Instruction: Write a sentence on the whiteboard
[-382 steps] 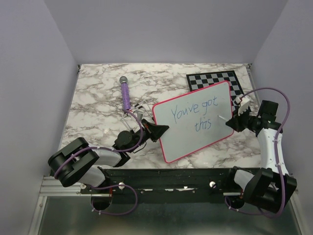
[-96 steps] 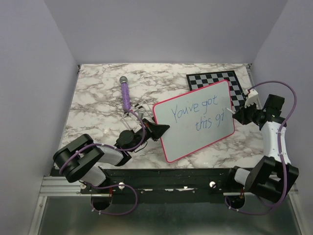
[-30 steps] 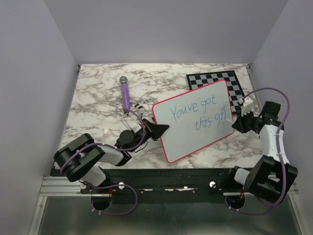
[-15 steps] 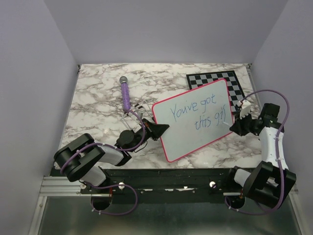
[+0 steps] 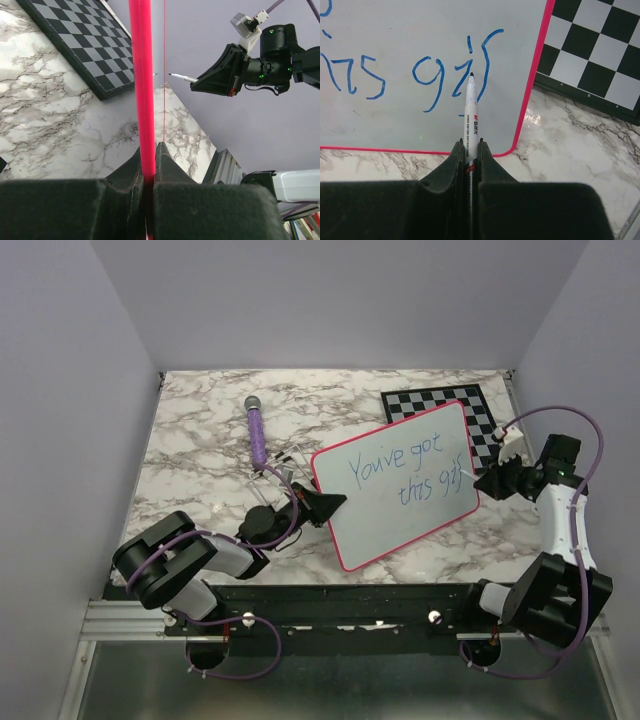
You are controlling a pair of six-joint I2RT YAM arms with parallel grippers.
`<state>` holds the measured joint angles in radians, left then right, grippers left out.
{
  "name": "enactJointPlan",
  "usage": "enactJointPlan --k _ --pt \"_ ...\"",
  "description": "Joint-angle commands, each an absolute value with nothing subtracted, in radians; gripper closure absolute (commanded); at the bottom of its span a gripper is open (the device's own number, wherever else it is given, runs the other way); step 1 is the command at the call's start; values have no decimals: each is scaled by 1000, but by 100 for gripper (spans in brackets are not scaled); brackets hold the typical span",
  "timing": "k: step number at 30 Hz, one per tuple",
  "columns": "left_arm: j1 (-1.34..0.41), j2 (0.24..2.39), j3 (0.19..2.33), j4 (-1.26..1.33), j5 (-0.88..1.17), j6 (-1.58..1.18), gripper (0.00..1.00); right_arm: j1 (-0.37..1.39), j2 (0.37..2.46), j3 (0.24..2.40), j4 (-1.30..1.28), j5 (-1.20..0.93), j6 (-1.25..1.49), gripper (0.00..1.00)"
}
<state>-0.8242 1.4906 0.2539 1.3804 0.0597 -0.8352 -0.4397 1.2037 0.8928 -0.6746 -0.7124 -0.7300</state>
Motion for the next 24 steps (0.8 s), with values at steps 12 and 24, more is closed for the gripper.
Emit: enactJointPlan --k 12,24 --pt "-833 1516 247 1394 146 -749 100 -439 1267 930 -618 -752 -695 99" --pt "-834 1522 245 1401 150 -747 100 -437 1298 927 -580 -739 -675 99"
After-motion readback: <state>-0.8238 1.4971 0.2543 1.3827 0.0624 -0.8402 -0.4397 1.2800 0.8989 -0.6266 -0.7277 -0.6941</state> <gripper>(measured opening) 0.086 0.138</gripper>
